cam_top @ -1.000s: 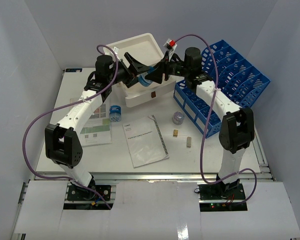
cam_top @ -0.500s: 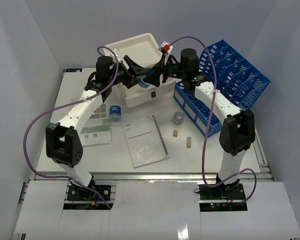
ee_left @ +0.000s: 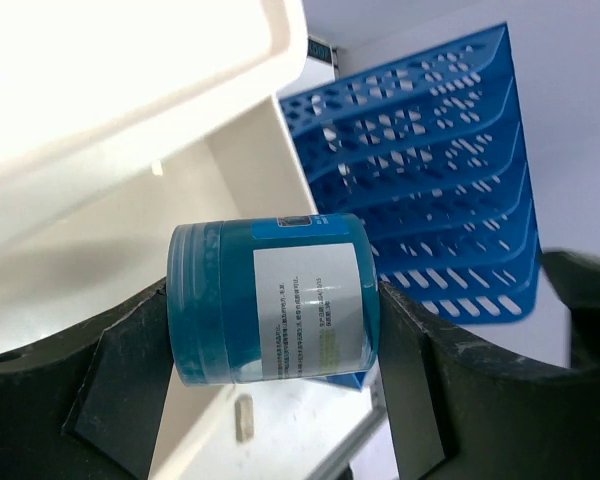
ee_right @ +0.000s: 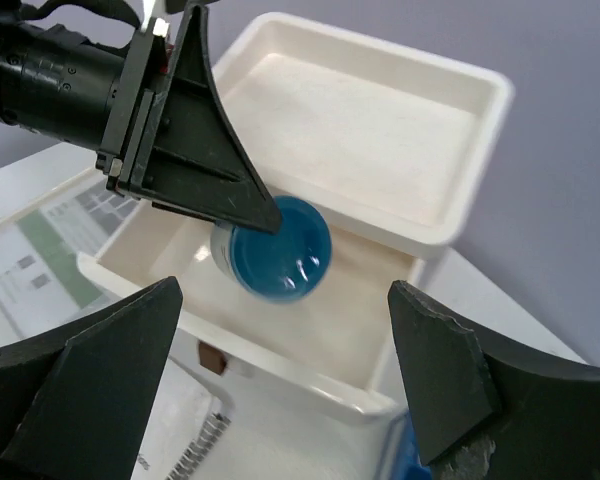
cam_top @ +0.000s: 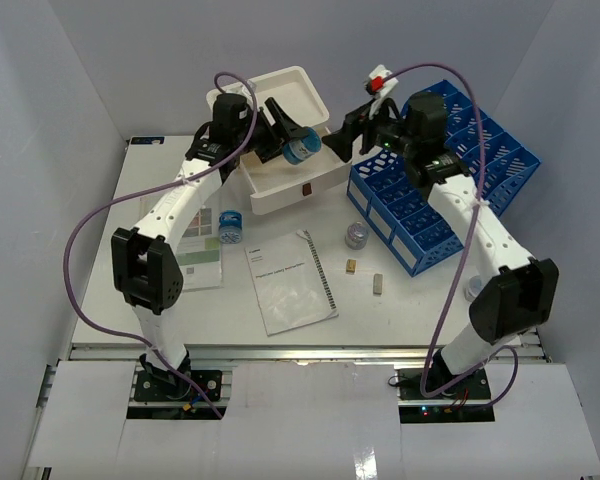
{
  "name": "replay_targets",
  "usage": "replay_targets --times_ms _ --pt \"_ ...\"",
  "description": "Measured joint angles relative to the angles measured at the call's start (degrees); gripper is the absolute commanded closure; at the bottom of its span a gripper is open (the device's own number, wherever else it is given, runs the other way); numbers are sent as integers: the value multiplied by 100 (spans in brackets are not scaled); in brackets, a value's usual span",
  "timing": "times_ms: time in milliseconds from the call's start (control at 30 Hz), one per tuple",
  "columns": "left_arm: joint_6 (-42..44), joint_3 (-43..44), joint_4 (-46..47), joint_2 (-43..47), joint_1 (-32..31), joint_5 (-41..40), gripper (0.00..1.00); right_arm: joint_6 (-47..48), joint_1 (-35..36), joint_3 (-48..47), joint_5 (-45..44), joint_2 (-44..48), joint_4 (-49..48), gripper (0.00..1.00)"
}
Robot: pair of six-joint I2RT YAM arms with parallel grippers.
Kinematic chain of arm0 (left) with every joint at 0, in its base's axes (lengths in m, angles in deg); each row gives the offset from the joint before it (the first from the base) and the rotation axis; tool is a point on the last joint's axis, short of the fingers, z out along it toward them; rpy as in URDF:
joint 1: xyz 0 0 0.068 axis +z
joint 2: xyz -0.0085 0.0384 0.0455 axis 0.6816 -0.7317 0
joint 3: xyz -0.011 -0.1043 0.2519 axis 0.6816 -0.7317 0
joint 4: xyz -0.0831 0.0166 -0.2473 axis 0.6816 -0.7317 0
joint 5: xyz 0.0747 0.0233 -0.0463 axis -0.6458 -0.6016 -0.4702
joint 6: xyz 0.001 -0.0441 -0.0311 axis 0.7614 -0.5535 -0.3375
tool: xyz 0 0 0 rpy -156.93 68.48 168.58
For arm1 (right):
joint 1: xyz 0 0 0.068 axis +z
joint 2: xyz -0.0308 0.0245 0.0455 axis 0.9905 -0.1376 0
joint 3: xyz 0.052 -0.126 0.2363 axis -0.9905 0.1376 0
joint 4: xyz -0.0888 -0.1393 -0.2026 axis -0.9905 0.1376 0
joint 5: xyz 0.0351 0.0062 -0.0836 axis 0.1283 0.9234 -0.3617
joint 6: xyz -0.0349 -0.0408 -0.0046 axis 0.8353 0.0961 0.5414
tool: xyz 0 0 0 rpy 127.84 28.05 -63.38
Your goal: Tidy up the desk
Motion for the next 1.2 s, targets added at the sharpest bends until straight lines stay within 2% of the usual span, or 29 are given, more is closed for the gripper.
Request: replay_targets --times_ms 200,267,367,433,467,533,833,967,1200 --pt "636 1632 -912 -976 -444 -922 99 -16 -778 1000 -168 1229 -81 10" --pt "781 1851 -1134 -1130 -639 -1180 97 -35 -918 1318 -162 1501 -62 10" --pt "947 2008 -1462 -1235 -923 -1589 65 -70 -1049 1766 -135 1796 -157 10" --pt "1042 2046 -1566 -1237 -1062 -1960 36 -94 -1083 2095 -75 1950 -154 10" --pt "1078 2084 -1603 -1237 -1085 -2063 26 -106 -1091 2203 -57 1976 -140 10" --pt "1131 2132 -1672 -1237 -1106 -2212 17 -132 -1107 2356 8 1992 -116 10" --pt "1379 2476 -1883 -1242 -1111 -2400 12 76 -1039 2404 571 1973 299 10" --pt "1496 2541 -1804 -1237 -1115 -2421 8 194 -852 2236 598 1872 533 10" --pt "1632 2539 -1837 -1235 -1115 -2422 8 292 -621 2090 569 1751 779 10"
